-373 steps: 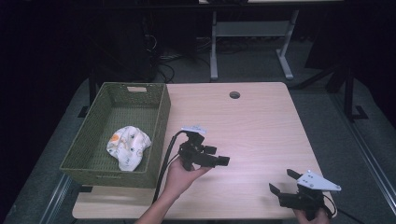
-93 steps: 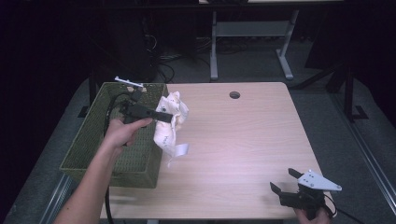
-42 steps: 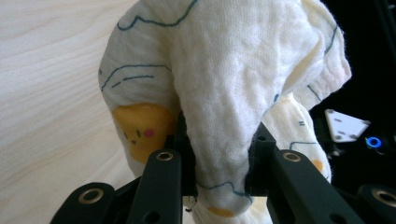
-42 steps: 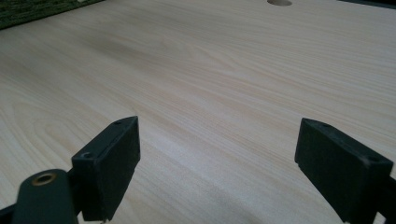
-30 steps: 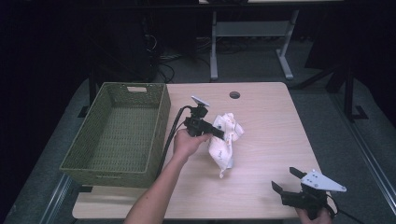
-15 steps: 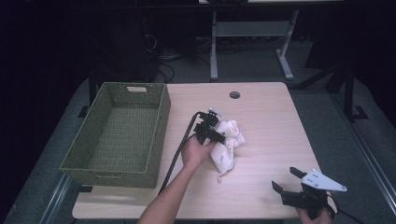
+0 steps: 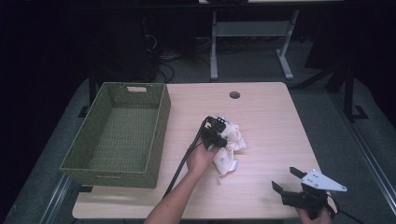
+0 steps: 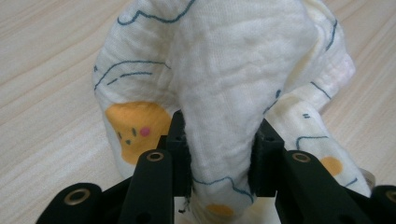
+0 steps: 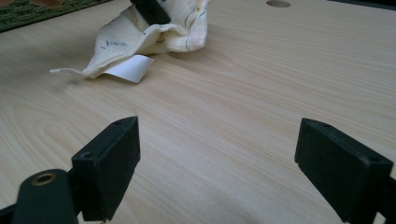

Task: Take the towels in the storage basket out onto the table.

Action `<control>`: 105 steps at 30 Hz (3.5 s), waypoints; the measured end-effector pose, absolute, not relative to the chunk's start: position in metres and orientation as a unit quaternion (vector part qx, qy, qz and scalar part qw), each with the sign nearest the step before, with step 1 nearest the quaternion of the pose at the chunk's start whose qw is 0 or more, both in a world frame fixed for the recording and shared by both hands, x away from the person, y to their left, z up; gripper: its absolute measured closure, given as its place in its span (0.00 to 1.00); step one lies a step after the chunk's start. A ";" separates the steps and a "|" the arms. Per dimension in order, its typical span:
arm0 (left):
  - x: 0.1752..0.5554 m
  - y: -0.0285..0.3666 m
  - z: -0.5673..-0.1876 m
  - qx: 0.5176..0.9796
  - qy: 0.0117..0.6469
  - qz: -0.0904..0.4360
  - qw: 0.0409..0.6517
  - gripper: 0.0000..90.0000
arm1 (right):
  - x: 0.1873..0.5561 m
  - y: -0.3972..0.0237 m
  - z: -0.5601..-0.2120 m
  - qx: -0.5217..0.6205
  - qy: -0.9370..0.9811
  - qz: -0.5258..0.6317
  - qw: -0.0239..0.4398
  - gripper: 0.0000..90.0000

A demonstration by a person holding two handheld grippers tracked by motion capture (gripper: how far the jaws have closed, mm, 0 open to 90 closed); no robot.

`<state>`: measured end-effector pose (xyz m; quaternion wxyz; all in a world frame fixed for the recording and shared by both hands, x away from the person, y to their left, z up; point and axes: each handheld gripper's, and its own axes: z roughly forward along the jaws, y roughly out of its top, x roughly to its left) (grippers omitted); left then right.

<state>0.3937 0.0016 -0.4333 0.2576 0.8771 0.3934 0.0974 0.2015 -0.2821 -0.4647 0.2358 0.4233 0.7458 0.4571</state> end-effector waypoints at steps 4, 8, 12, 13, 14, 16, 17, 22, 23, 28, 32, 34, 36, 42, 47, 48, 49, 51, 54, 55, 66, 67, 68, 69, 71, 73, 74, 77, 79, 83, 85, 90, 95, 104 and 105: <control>0.393 0.002 -0.438 0.875 0.399 0.099 0.256 0.68 | 0.201 -0.283 -0.465 0.426 0.744 0.458 0.236 0.15; 0.392 0.001 -0.440 0.881 0.386 0.111 0.248 0.66 | 0.201 -0.283 -0.464 0.427 0.744 0.458 0.235 0.15; 0.390 -0.002 -0.441 0.885 0.379 0.118 0.244 0.64 | 0.201 -0.282 -0.463 0.424 0.742 0.460 0.240 0.15; 0.389 -0.002 -0.441 0.886 0.377 0.119 0.243 0.62 | 0.201 -0.282 -0.463 0.425 0.743 0.459 0.237 0.15; 0.389 -0.002 -0.441 0.886 0.376 0.121 0.244 0.62 | 0.201 -0.282 -0.463 0.425 0.743 0.459 0.237 0.15; 0.389 -0.003 -0.441 0.884 0.377 0.119 0.250 0.59 | 0.201 -0.281 -0.463 0.424 0.744 0.458 0.237 0.15; 0.389 -0.003 -0.440 0.884 0.376 0.120 0.251 0.58 | 0.201 -0.281 -0.464 0.423 0.745 0.458 0.237 0.15; 0.387 -0.003 -0.440 0.883 0.375 0.124 0.254 0.54 | 0.201 -0.281 -0.462 0.420 0.745 0.460 0.240 0.15; 0.387 -0.002 -0.439 0.882 0.375 0.125 0.257 0.53 | 0.201 -0.281 -0.462 0.420 0.744 0.460 0.240 0.15; 0.387 0.001 -0.434 0.877 0.378 0.124 0.268 0.47 | 0.202 -0.280 -0.463 0.419 0.747 0.457 0.240 0.15; 0.385 0.005 -0.432 0.870 0.385 0.119 0.283 0.43 | 0.202 -0.280 -0.463 0.419 0.749 0.455 0.239 0.15; 0.382 0.009 -0.430 0.868 0.382 0.121 0.293 0.41 | 0.202 -0.280 -0.463 0.420 0.748 0.455 0.240 0.15; 0.381 0.011 -0.429 0.868 0.381 0.120 0.295 0.40 | 0.202 -0.279 -0.463 0.419 0.748 0.454 0.240 0.15; 0.378 0.020 -0.424 0.864 0.380 0.125 0.304 0.37 | 0.203 -0.276 -0.464 0.416 0.753 0.449 0.241 0.15; 0.376 0.027 -0.420 0.857 0.385 0.124 0.319 0.34 | 0.204 -0.276 -0.465 0.418 0.755 0.445 0.240 0.15; 0.375 0.028 -0.419 0.856 0.385 0.119 0.324 0.34 | 0.204 -0.276 -0.466 0.419 0.755 0.445 0.240 0.15; 0.374 0.029 -0.419 0.854 0.388 0.112 0.328 0.34 | 0.204 -0.276 -0.466 0.419 0.754 0.445 0.240 0.15; 0.371 0.031 -0.418 0.855 0.382 0.114 0.330 0.33 | 0.204 -0.276 -0.466 0.421 0.754 0.444 0.239 0.15; 0.365 0.035 -0.415 0.855 0.380 0.114 0.334 0.32 | 0.203 -0.276 -0.466 0.421 0.754 0.443 0.239 0.15; 0.364 0.037 -0.415 0.855 0.377 0.114 0.336 0.32 | 0.203 -0.276 -0.466 0.421 0.755 0.443 0.240 0.15; 0.348 0.056 -0.416 0.851 0.376 0.113 0.349 0.30 | 0.204 -0.274 -0.467 0.420 0.757 0.438 0.242 0.15; 0.348 0.058 -0.416 0.851 0.374 0.114 0.351 0.30 | 0.204 -0.275 -0.468 0.421 0.757 0.438 0.241 0.15; 0.346 0.060 -0.416 0.850 0.375 0.113 0.353 0.30 | 0.204 -0.275 -0.467 0.423 0.756 0.438 0.240 0.15; 0.344 0.062 -0.415 0.846 0.379 0.103 0.360 0.30 | 0.205 -0.275 -0.468 0.423 0.757 0.437 0.240 0.15; 0.342 0.063 -0.415 0.845 0.378 0.102 0.364 0.30 | 0.205 -0.275 -0.468 0.422 0.758 0.436 0.240 0.15; 0.339 0.064 -0.413 0.847 0.371 0.106 0.365 0.30 | 0.205 -0.274 -0.469 0.423 0.759 0.434 0.239 0.15; 0.337 0.064 -0.413 0.849 0.368 0.109 0.363 0.30 | 0.205 -0.274 -0.469 0.423 0.759 0.434 0.239 0.15; 0.334 0.065 -0.413 0.852 0.363 0.110 0.361 0.30 | 0.205 -0.274 -0.469 0.424 0.759 0.433 0.239 0.15; 0.331 0.066 -0.414 0.852 0.361 0.115 0.362 0.30 | 0.205 -0.274 -0.469 0.424 0.759 0.433 0.239 0.15; 0.326 0.069 -0.417 0.855 0.353 0.121 0.360 0.30 | 0.205 -0.275 -0.469 0.424 0.759 0.432 0.239 0.15; 0.324 0.070 -0.418 0.855 0.355 0.118 0.361 0.30 | 0.205 -0.275 -0.469 0.423 0.759 0.433 0.240 0.15; 0.321 0.075 -0.421 0.854 0.355 0.117 0.361 0.30 | 0.205 -0.275 -0.469 0.422 0.760 0.432 0.241 0.15; 0.315 0.076 -0.423 0.855 0.352 0.117 0.363 0.30 | 0.205 -0.274 -0.469 0.423 0.760 0.430 0.240 0.15; 0.304 0.084 -0.424 0.852 0.346 0.132 0.370 0.30 | 0.205 -0.275 -0.469 0.421 0.760 0.431 0.241 0.15; 0.303 0.085 -0.424 0.853 0.344 0.133 0.369 0.29 | 0.205 -0.275 -0.469 0.421 0.761 0.431 0.241 0.15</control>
